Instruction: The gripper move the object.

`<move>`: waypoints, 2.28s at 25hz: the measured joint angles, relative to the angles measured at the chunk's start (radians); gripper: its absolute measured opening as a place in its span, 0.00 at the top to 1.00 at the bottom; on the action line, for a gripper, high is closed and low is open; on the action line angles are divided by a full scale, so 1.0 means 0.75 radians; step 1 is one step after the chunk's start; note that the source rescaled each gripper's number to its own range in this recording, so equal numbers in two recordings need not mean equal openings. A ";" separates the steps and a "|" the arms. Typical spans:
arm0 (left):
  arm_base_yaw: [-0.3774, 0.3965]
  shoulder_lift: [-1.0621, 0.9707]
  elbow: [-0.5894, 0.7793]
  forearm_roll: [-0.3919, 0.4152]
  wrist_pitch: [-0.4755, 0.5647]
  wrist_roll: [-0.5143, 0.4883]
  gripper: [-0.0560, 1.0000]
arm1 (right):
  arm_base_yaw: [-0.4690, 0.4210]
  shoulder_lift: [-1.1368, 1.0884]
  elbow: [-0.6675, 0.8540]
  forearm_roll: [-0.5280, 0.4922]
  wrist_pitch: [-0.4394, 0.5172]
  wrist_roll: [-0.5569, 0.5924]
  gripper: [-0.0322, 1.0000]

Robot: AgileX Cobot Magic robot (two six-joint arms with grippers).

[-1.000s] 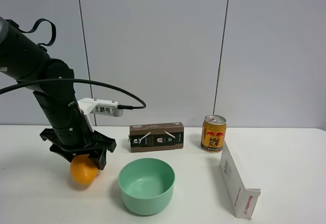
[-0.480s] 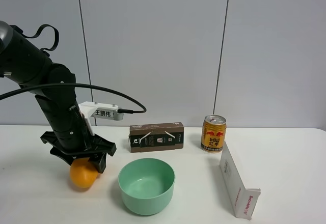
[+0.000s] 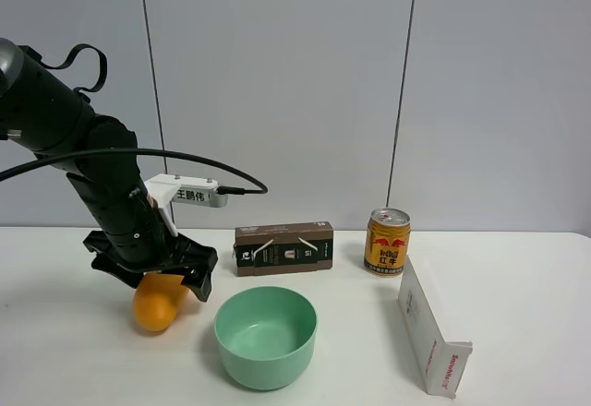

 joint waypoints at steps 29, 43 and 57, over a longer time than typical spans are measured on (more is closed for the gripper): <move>0.404 -0.677 0.001 0.031 0.311 0.054 0.01 | 0.000 0.000 0.000 0.000 0.000 0.000 0.00; 0.673 -1.318 0.384 -0.037 0.440 0.111 0.01 | 0.000 0.000 0.000 0.000 0.000 0.000 0.00; 0.673 -2.318 0.678 -0.034 0.940 0.070 0.01 | 0.000 0.000 0.000 0.000 0.000 0.000 0.00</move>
